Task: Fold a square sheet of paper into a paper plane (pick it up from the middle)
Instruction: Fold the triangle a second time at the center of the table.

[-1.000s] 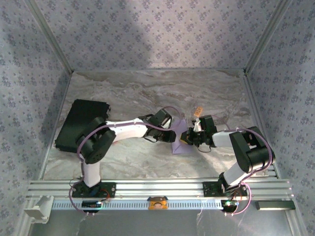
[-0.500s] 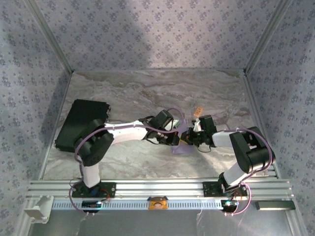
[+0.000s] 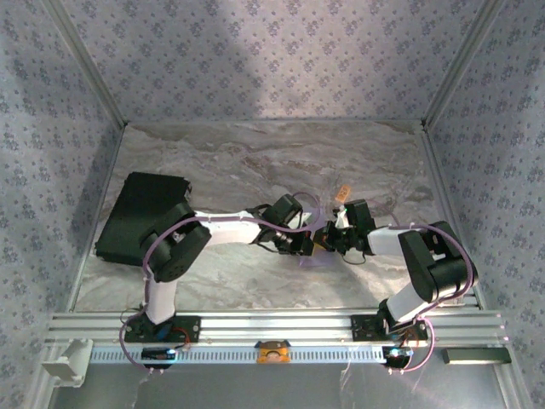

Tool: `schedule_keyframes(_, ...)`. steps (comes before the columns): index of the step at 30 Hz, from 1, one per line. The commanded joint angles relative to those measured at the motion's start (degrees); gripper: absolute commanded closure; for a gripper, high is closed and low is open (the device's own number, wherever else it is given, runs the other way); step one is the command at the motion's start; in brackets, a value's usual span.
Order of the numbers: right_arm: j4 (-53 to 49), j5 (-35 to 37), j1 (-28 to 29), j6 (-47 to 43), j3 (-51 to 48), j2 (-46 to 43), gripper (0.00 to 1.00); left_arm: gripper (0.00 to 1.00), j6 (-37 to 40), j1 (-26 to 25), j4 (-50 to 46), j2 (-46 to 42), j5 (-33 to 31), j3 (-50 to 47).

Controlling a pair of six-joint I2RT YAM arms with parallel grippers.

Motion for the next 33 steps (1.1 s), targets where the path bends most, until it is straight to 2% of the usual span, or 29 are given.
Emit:
schedule_keyframes(1,-5.55,3.69,-0.10,-0.70,-1.24,0.77,0.98,0.97,-0.13,0.13,0.97,1.56,2.32,1.56)
schedule_keyframes(17,-6.25,3.52,-0.19,-0.79,-0.90,1.10,0.98,0.98,3.37,-0.01,-4.30,2.69,0.68,-0.55)
schedule_keyframes(33,-7.52,3.69,-0.21,-1.09,-0.24,1.14,0.98,0.97,3.41,-0.82,-4.56,-2.48,-1.48,-7.71)
